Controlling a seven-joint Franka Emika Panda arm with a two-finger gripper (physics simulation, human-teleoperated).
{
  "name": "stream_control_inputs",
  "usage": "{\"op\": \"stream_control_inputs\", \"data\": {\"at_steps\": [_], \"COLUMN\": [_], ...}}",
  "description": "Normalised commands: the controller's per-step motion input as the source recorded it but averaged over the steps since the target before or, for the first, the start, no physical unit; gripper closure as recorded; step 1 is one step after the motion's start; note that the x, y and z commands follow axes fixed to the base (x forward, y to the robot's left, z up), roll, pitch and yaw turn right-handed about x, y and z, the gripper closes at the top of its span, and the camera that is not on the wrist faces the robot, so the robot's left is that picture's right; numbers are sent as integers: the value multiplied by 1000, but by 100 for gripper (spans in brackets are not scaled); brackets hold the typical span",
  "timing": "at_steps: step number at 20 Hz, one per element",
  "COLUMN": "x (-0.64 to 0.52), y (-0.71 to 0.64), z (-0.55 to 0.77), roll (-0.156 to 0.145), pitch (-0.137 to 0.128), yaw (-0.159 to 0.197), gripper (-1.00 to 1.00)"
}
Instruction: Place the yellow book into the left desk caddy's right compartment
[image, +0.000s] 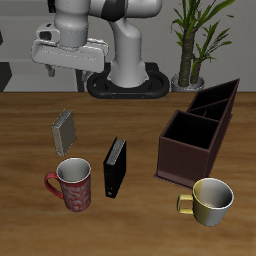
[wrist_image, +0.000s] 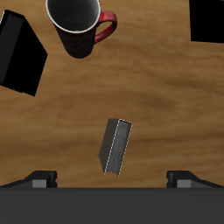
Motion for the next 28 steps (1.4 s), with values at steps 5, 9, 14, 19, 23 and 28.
{"op": "stream_control_inputs", "data": {"at_steps": [5, 9, 14, 19, 23, 28], "x": [-48, -37, 30, 56, 26, 11], "y": [-133, -231, -15, 53, -88, -137], "z": [-177, -340, -277, -353, -487, -382], "roll": [-35, -35, -3, 4, -13, -30], "pitch": [-28, 0, 13, 16, 38, 45], "yaw": [-43, -77, -16, 5, -29, -37], "gripper": [-100, -100, -100, -100, -100, -100]}}
